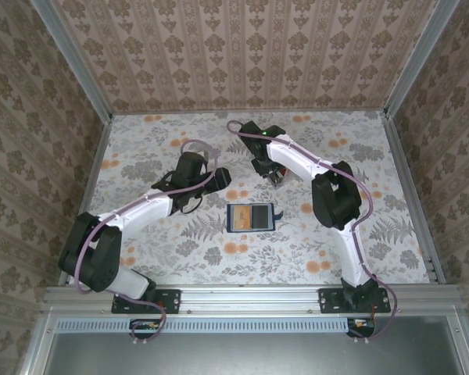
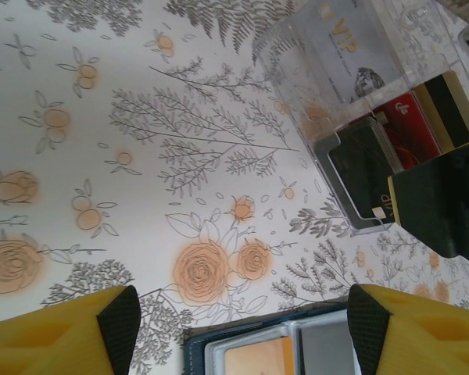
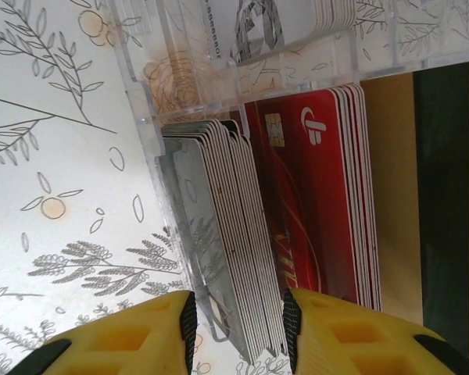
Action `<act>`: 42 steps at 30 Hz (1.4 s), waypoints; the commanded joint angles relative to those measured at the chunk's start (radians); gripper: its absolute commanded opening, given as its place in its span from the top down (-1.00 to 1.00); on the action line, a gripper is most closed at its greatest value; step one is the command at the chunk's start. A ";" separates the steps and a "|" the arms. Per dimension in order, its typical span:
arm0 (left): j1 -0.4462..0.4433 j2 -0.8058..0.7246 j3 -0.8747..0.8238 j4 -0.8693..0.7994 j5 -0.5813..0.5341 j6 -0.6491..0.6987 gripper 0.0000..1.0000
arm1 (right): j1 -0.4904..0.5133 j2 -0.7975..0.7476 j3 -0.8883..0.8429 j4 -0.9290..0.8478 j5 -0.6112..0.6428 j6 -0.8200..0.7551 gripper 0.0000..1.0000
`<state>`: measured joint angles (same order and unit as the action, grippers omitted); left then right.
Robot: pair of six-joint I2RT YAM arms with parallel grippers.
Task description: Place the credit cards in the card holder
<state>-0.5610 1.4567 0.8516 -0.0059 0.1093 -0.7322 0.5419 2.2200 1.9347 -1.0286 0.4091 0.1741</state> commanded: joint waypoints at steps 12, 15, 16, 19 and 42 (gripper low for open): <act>0.016 -0.039 -0.034 0.025 -0.023 -0.004 -0.46 | 0.059 0.114 0.052 -0.019 0.290 -0.051 0.26; 0.018 -0.036 -0.032 0.025 -0.017 -0.003 -0.46 | 0.071 0.118 0.036 0.001 0.352 -0.059 0.26; 0.018 -0.035 -0.031 0.026 -0.016 -0.003 -0.46 | 0.074 0.118 0.034 0.005 0.370 -0.062 0.30; 0.019 -0.035 -0.031 0.025 -0.014 -0.005 -0.46 | 0.075 0.115 0.031 0.012 0.398 -0.063 0.36; 0.019 -0.021 -0.035 0.020 0.001 -0.011 -0.45 | 0.073 0.054 0.011 0.024 0.389 -0.064 0.59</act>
<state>-0.5480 1.4441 0.8257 0.0051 0.1009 -0.7330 0.6235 2.3257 1.9553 -0.9943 0.7780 0.1219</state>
